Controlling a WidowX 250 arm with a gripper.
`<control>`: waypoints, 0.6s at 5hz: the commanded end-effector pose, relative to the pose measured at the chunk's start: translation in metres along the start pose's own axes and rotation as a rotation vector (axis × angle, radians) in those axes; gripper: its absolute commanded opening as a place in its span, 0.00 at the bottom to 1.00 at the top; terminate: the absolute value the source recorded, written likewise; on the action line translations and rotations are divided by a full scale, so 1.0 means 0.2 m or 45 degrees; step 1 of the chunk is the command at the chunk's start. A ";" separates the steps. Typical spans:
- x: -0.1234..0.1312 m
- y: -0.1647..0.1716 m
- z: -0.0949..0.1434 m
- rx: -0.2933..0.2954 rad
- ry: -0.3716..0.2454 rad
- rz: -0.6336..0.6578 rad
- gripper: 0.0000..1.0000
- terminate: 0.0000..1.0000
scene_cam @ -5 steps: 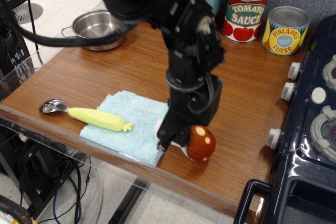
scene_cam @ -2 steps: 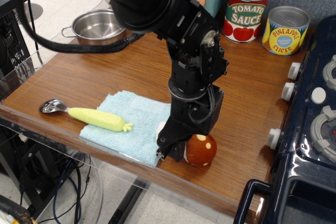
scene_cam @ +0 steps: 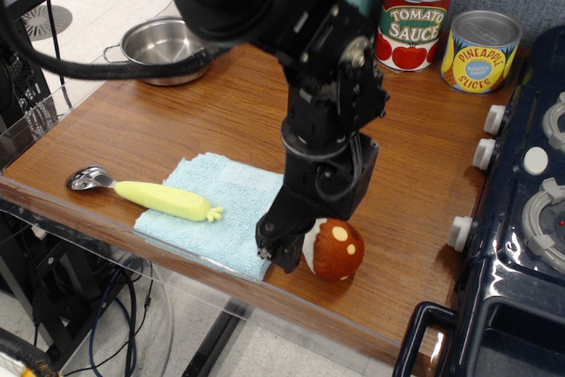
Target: Place the mushroom partially on the right edge of the blue cloth
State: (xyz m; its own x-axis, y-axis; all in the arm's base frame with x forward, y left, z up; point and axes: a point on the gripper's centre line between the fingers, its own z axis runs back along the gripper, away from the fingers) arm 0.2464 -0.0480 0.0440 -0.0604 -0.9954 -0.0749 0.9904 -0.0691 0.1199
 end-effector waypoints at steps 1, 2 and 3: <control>-0.09 0.07 0.29 0.169 -0.119 0.093 1.00 0.00; -0.11 0.10 0.39 0.254 -0.108 0.075 1.00 0.00; -0.11 0.10 0.39 0.254 -0.108 0.075 1.00 0.00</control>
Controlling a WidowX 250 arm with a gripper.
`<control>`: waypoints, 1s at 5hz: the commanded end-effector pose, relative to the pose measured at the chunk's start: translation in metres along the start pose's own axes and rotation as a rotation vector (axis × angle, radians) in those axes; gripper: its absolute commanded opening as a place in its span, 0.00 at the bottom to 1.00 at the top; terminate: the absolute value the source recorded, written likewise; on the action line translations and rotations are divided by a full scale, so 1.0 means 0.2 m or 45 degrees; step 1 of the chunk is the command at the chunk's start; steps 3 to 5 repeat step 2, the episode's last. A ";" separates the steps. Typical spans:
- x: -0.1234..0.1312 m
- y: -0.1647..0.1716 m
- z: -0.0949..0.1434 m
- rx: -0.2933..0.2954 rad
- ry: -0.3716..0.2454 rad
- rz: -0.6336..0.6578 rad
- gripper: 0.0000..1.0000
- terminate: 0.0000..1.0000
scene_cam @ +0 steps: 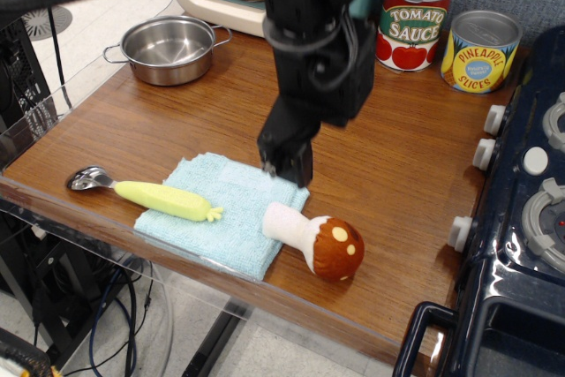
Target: Place the mushroom partially on the right edge of the blue cloth
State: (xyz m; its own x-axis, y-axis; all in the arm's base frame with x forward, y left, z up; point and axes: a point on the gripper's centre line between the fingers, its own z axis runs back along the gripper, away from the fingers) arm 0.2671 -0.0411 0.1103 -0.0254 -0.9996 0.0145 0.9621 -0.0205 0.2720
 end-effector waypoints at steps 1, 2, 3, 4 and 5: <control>-0.04 -0.02 0.09 0.059 -0.007 0.006 1.00 0.00; -0.04 -0.02 0.09 0.059 -0.007 0.006 1.00 1.00; -0.04 -0.02 0.09 0.059 -0.007 0.006 1.00 1.00; -0.04 -0.02 0.09 0.059 -0.007 0.006 1.00 1.00; -0.04 -0.02 0.09 0.059 -0.007 0.006 1.00 1.00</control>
